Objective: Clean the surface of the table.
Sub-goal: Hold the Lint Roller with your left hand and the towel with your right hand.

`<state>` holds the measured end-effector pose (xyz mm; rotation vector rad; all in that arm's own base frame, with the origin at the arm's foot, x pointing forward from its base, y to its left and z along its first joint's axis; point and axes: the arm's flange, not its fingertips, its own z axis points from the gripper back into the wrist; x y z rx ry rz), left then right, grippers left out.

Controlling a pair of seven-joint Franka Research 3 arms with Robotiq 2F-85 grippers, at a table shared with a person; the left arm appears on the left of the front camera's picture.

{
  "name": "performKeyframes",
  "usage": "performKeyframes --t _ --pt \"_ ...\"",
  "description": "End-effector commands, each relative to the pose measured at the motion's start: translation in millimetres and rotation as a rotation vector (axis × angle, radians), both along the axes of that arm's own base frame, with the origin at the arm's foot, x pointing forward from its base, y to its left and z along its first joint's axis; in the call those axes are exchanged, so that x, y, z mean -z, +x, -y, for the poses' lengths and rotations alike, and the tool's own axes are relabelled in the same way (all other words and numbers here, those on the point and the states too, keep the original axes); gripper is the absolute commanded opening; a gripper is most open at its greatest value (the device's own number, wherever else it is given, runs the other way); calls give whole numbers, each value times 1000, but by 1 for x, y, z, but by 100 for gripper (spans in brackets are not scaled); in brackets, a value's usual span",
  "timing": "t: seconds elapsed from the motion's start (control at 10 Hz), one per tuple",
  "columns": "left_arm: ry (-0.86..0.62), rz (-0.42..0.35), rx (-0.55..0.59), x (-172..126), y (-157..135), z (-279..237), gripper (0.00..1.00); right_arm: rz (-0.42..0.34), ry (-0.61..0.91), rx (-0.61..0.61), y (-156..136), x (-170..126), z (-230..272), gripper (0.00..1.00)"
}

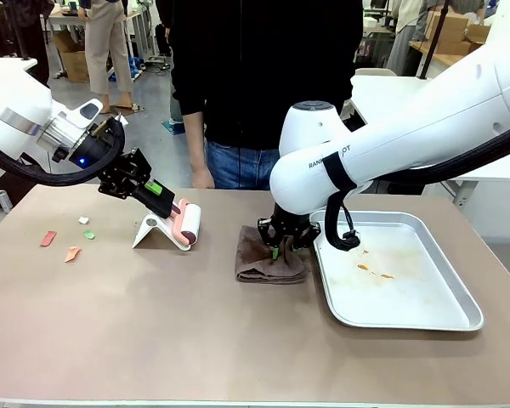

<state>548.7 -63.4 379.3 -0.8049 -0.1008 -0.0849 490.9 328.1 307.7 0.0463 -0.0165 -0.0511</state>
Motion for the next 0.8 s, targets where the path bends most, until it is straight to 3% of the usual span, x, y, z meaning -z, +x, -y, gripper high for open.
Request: performKeyframes --t 0.0,0.7 --pt "12 23 5 0 -5 1 0 2 -27 25 1 6 -1 0" --pt "-10 44 19 -8 -10 4 0 -16 -31 25 3 9 0 0"
